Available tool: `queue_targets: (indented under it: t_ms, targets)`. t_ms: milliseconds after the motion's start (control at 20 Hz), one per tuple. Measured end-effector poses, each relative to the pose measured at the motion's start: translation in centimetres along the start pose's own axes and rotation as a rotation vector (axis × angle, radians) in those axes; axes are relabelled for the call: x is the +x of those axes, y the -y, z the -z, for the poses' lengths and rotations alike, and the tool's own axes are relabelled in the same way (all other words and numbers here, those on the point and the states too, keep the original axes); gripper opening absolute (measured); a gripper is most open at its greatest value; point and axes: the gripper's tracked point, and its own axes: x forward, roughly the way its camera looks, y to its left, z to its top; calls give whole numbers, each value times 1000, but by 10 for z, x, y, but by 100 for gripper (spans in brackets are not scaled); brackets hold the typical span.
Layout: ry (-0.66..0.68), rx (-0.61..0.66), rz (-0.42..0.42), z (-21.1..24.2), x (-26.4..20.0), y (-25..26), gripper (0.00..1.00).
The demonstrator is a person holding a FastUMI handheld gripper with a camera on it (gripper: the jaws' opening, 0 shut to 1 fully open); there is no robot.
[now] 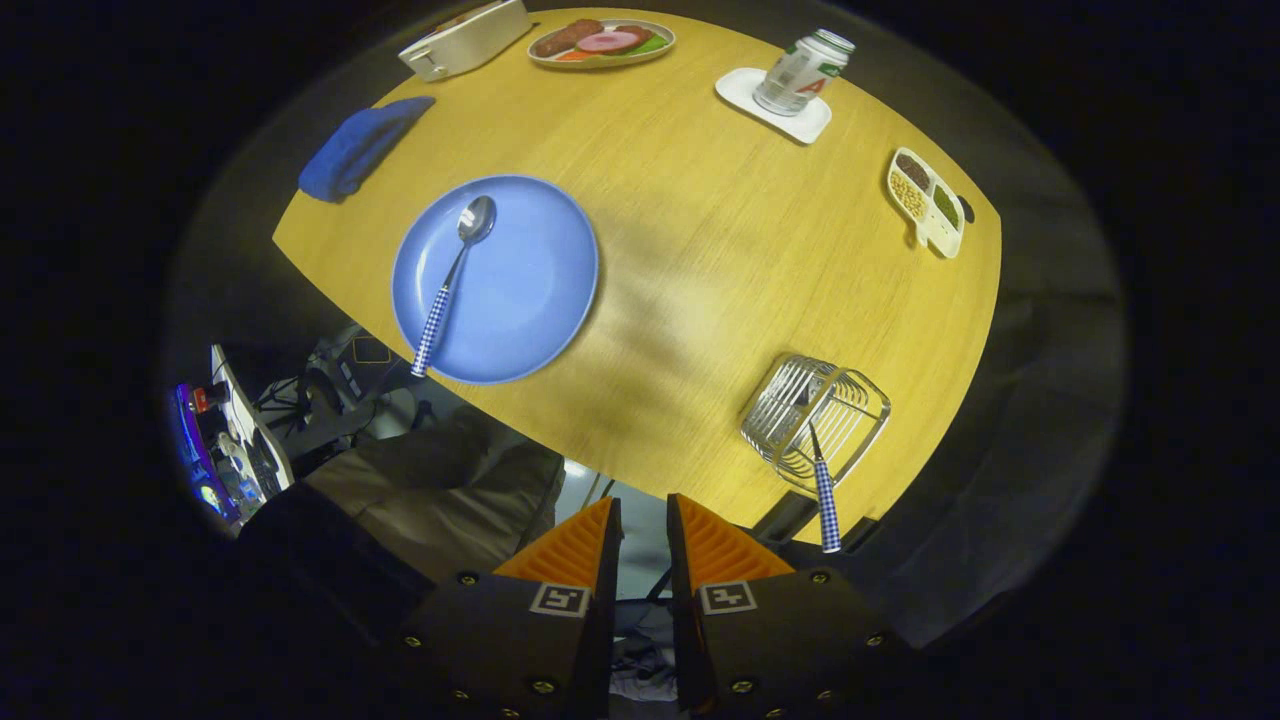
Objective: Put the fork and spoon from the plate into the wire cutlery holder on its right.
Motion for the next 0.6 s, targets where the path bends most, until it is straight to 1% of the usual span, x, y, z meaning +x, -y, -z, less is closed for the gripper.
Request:
queue_targets:
  t_ms: [150, 400, 600]
  targets:
    - [28, -23, -24, -13, 8, -31, 26]
    - [49, -31, -103, -30, 19, -82, 26]
    - [66, -27, -93, -41, 30, -96, 26]
